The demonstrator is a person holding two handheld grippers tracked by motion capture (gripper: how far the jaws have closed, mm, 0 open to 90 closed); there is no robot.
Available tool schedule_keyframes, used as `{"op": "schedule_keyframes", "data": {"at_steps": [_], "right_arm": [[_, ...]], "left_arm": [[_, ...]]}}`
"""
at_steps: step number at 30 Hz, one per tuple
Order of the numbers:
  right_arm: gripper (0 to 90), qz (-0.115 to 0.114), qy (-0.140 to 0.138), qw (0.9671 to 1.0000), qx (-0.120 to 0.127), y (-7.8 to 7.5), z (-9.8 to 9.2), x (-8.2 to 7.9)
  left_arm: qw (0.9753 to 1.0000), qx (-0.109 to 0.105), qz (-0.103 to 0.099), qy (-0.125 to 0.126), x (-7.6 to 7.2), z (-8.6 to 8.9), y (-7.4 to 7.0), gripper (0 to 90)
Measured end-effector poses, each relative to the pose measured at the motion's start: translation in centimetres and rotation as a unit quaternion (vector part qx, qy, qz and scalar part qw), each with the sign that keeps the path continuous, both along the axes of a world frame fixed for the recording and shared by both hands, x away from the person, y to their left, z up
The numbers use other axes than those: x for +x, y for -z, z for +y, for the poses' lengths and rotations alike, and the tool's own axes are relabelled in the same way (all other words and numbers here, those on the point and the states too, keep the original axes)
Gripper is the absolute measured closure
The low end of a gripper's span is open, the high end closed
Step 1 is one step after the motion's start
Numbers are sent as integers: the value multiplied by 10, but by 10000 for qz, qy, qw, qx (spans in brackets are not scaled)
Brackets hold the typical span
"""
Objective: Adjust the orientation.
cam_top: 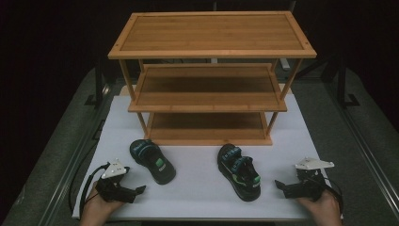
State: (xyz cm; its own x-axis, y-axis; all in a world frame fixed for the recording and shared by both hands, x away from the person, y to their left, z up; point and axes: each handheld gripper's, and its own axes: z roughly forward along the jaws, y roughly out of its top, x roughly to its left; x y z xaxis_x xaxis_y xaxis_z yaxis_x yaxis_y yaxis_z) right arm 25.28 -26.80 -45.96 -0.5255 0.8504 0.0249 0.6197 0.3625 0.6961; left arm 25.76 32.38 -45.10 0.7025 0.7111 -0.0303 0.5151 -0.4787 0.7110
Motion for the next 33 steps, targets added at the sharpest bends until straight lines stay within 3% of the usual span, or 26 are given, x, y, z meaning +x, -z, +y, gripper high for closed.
{"op": "schedule_keyframes", "data": {"at_steps": [5, 10, 21, 25, 33], "right_arm": [[0, -2, 2, 10000, -8, 0, 0, 0], [0, 0, 8, 10000, -1, 0, 0, 0], [0, -5, 7, 10000, -4, 0, 0, 0], [0, 3, 7, 10000, -5, 0, 0, 0], [0, -4, 6, 10000, -11, 0, 0, 0]], "left_arm": [[9999, -133, 58, 2, -2, 0, -1, 51], [9999, -119, 83, 24, -4, -3, -6, 52], [9998, -174, 23, 41, -8, -15, -30, 63], [9997, -211, -37, 122, -8, -15, -38, 136], [9995, -252, -62, 190, -8, -24, -60, 146]]}}
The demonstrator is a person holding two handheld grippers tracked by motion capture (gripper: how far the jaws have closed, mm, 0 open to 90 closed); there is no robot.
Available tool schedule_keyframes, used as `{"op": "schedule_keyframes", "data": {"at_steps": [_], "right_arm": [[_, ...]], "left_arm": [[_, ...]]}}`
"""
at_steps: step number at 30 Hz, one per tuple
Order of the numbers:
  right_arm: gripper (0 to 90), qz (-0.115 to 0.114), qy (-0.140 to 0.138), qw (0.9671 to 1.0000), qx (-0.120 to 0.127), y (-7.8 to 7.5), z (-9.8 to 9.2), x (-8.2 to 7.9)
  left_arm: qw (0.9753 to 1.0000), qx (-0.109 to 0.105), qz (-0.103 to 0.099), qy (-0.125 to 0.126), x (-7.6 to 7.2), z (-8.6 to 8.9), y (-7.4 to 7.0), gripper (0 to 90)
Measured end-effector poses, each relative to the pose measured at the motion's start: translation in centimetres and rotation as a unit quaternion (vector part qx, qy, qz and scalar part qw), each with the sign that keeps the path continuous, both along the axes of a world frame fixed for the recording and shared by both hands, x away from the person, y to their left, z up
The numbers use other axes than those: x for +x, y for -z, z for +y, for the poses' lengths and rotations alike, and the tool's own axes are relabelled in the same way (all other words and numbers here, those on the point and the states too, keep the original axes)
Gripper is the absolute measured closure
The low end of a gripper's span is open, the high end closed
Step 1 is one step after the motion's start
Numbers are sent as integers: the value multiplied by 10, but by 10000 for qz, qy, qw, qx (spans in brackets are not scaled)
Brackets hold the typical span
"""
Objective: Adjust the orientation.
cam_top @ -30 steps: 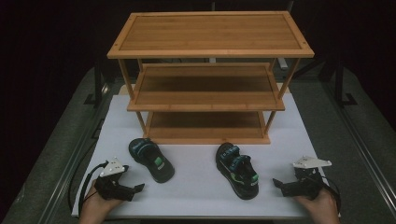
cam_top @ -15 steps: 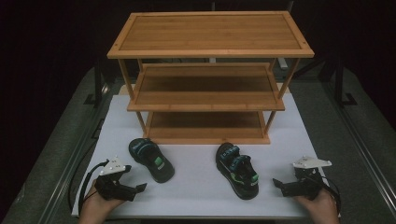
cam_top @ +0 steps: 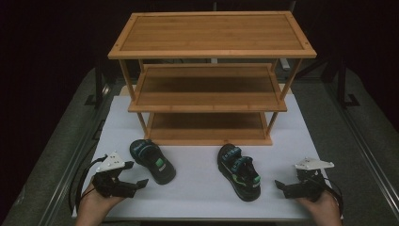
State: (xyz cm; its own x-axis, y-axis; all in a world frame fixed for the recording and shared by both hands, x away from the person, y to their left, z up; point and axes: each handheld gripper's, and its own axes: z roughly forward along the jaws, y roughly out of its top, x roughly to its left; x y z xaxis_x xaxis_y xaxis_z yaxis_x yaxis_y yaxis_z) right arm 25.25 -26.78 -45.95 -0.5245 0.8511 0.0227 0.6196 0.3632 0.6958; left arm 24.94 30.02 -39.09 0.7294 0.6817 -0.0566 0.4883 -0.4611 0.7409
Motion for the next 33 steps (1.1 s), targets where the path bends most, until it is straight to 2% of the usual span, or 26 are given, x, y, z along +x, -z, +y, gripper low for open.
{"op": "schedule_keyframes", "data": {"at_steps": [8, 11, 14, 19, 20, 33], "right_arm": [[0, -1, -3, 10000, 1, 0, 0, 0], [0, -3, -4, 10000, 1, 0, 0, 0], [0, -1, -3, 10000, 1, 0, 0, 0], [0, -5, -6, 10000, -1, 0, 0, 0], [0, -5, -6, 10000, -1, 0, 0, 0], [0, -9, -7, 10000, 0, 0, 0, 0]], "left_arm": [[9996, -79, 42, 268, -1, -16, -16, 152], [9991, -108, 11, 414, 1, -22, -24, 221], [9988, -113, -7, 482, 3, -27, -29, 221], [9980, -126, -49, 618, 11, -42, -37, 230], [9975, -123, -36, 694, 14, -50, -39, 230], [9941, -93, 39, 1080, 33, -90, -48, 252]]}}
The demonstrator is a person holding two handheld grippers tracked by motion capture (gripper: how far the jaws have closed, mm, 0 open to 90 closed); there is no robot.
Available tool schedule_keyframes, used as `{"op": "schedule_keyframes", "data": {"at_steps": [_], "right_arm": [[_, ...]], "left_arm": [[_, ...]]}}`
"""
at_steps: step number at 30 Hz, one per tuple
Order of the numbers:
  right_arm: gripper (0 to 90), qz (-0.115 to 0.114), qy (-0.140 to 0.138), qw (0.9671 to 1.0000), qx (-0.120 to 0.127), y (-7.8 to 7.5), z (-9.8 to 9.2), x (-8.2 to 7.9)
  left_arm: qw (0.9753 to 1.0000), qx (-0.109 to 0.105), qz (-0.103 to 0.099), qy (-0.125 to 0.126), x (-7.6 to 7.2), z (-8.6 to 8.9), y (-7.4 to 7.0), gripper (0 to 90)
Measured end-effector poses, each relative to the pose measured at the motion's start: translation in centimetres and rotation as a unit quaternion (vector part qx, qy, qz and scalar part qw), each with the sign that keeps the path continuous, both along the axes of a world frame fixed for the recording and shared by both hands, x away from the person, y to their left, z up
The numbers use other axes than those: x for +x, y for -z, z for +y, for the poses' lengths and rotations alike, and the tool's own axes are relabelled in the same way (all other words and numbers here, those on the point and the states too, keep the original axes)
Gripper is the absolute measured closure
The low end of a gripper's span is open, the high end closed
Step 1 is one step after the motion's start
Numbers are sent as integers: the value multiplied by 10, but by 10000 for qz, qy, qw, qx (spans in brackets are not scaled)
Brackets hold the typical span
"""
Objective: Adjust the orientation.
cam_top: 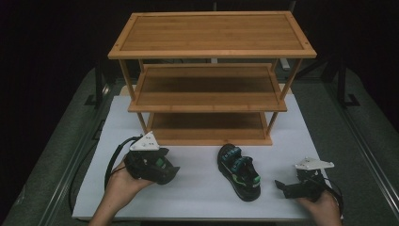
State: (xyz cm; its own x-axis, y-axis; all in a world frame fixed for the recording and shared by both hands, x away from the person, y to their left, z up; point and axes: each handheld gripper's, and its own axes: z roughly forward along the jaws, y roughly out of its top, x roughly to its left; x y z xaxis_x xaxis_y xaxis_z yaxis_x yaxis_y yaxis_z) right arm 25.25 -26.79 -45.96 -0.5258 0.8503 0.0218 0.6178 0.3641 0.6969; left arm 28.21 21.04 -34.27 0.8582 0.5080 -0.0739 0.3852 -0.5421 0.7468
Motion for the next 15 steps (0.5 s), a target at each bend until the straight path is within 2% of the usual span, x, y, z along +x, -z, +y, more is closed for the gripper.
{"op": "schedule_keyframes", "data": {"at_steps": [12, 15], "right_arm": [[0, -4, 1, 10000, 0, 0, 0, 0], [0, 0, 0, 10000, -3, 0, 0, 0]], "left_arm": [[9996, 4, 51, 295, 14, -30, 1, 268], [9994, -13, 69, 344, 18, -39, 0, 306]]}}
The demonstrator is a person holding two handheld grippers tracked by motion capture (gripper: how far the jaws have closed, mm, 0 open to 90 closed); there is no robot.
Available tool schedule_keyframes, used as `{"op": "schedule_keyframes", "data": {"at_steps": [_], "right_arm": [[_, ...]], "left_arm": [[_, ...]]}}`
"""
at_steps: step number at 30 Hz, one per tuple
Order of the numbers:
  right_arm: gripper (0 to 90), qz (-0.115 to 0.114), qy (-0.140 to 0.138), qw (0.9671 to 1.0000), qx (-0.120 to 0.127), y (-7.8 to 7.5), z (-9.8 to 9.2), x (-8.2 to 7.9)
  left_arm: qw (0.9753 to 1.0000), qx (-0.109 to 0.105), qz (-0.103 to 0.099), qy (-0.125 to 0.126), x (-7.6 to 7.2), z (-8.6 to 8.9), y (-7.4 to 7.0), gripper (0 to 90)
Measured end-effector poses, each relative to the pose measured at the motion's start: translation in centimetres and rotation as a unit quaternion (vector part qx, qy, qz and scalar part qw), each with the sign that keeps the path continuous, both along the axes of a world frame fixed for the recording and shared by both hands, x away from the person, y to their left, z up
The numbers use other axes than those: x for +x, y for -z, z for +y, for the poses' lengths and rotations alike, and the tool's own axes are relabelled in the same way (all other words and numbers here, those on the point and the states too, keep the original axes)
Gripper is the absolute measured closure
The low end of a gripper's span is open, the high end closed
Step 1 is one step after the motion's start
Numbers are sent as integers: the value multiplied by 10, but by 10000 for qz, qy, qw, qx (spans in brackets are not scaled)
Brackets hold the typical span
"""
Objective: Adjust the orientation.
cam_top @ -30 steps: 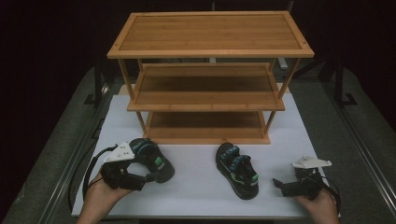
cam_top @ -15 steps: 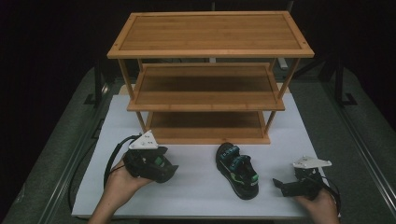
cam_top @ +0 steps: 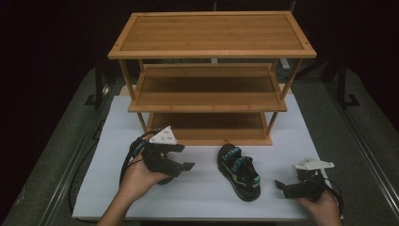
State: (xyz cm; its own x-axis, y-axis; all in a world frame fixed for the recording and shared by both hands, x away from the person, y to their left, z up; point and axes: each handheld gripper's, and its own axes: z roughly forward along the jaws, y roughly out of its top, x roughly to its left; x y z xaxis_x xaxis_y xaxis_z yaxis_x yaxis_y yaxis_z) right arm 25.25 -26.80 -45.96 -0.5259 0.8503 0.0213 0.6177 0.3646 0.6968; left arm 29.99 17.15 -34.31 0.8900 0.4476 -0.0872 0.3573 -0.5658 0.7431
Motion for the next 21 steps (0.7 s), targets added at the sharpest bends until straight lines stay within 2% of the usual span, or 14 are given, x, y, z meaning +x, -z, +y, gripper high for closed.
{"op": "schedule_keyframes", "data": {"at_steps": [8, 15, 21], "right_arm": [[0, -7, 3, 10000, 7, 0, 0, 0], [0, -7, 4, 10000, 9, 0, 0, 0], [0, -1, 5, 10000, 18, 0, 0, 0]], "left_arm": [[9997, 48, 136, 201, 8, -29, 3, 350], [9989, 116, 162, 418, 12, -54, 4, 376], [9981, 103, 289, 538, 16, -75, 10, 398]]}}
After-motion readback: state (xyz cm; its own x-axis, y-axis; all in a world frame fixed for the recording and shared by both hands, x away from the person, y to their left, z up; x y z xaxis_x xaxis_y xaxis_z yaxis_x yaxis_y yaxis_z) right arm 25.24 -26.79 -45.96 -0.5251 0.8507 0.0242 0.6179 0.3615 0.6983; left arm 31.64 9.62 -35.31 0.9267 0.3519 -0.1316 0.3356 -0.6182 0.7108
